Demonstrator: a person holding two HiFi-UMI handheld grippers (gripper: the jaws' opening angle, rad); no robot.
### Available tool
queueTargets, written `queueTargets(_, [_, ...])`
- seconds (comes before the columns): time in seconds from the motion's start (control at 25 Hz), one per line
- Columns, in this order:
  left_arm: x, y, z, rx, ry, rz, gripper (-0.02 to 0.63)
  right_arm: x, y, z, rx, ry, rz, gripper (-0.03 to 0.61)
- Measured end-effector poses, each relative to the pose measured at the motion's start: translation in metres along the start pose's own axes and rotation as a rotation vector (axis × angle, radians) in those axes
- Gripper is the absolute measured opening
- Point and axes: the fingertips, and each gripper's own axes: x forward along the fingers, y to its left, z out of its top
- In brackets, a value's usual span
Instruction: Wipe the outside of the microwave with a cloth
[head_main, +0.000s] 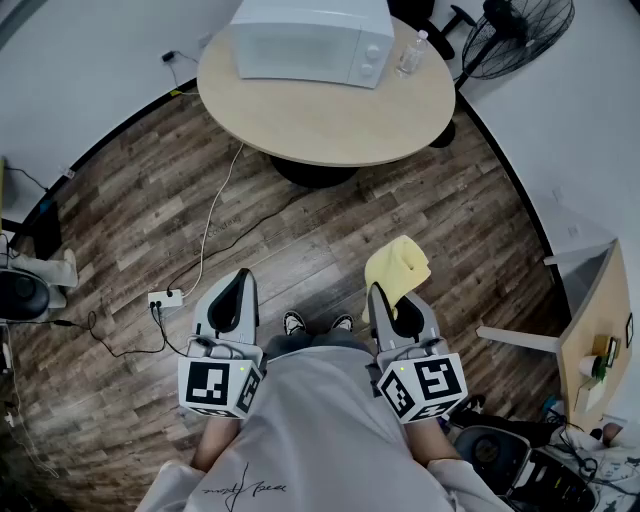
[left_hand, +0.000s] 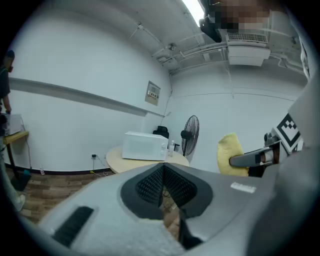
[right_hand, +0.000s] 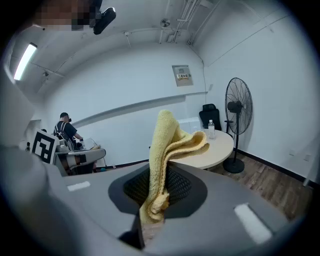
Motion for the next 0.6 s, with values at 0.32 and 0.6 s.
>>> queueTargets(0.32, [0.001, 0.006, -0.002, -0.019, -0.002, -0.006, -0.009, 0.003, -0.002, 0.002, -0.007, -0.006, -0.008, 0.057])
queueTargets(0.6, [-0.008, 0.019, -0.001, -0.034, -0.013, 0.001, -0.009, 0.006, 0.000, 0.010, 0.006, -0.053, -0.013, 0.052])
